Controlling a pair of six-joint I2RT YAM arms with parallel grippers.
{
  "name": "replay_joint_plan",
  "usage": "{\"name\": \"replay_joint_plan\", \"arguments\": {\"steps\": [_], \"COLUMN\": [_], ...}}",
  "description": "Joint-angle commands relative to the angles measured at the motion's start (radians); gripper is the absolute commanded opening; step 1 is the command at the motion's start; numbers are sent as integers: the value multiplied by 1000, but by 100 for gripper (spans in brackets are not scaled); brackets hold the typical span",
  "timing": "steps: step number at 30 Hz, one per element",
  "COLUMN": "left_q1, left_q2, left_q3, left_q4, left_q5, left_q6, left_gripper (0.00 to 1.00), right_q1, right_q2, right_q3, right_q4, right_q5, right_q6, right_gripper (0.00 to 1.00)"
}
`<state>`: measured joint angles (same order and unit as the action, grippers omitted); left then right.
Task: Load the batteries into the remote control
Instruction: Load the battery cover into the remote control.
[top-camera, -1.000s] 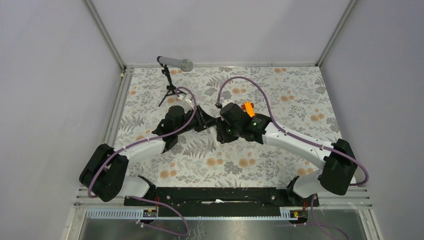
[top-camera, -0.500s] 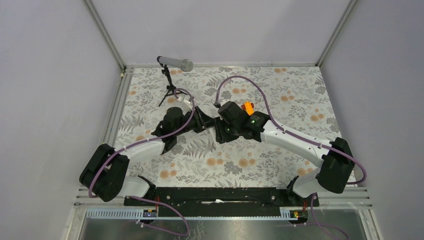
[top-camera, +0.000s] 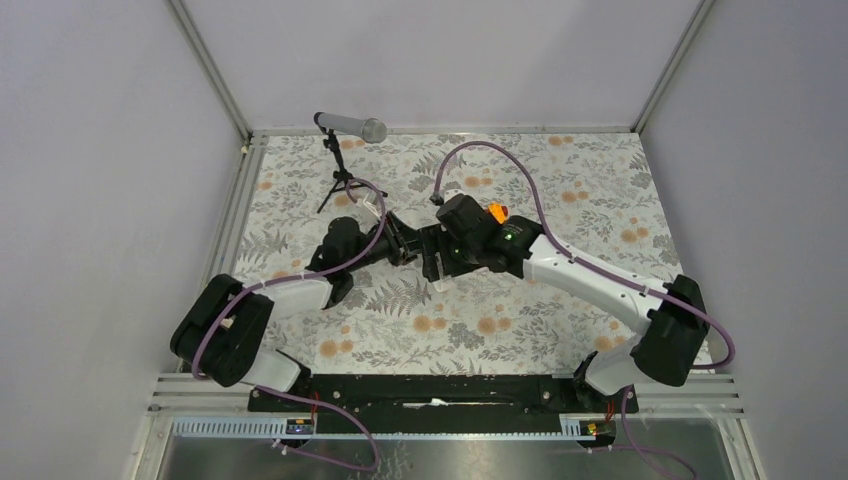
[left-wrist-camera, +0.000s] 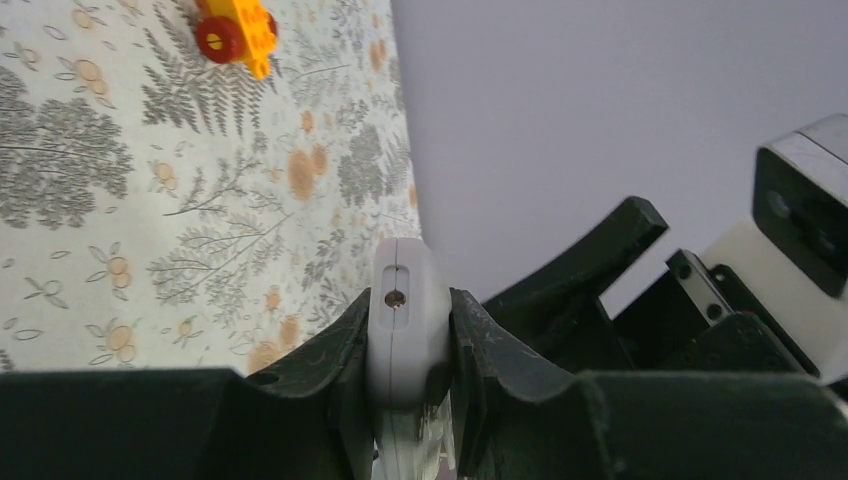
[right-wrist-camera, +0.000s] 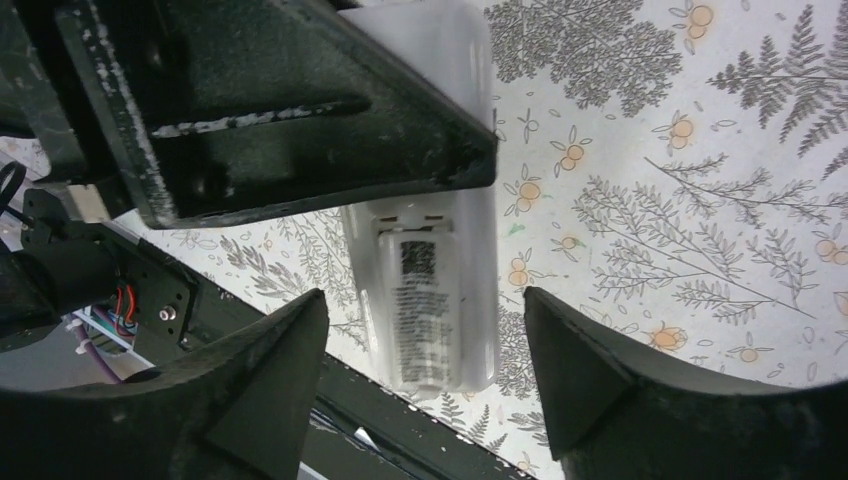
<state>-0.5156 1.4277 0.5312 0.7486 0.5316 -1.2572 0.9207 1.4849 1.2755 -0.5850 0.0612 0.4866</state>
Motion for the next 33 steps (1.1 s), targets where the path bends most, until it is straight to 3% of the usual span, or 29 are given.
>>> {"name": "replay_joint_plan", "arguments": {"steps": [1,7,15,21,26,33], "left_q1": [17,36,45,45,50,55], "left_q2": [9,16,85,81,65,73], "left_q3": [-11,-19,-59,-58,-67,-66], "left_q4": [225,304,567,597,602,589], "left_q5": [67,73,31,-19,-46,-31], "left_q6": [-109,-186,-444,-533,-596,-576], "left_gripper": [0,0,0,0,0,0], "right_q1": [-31,-69,-76,-75,-75,-75], "right_q2": [-63,-199,-409,-491,-539,-564], "right_q3": [36,-82,-300,-415,-476,-477], "right_q4": [25,142,396,511,560,596], "right_q5": [41,59,69,27,25,37], "right_q6": [33,129,244,282,310,291], "right_gripper": [83,90,92,91,80,82]}}
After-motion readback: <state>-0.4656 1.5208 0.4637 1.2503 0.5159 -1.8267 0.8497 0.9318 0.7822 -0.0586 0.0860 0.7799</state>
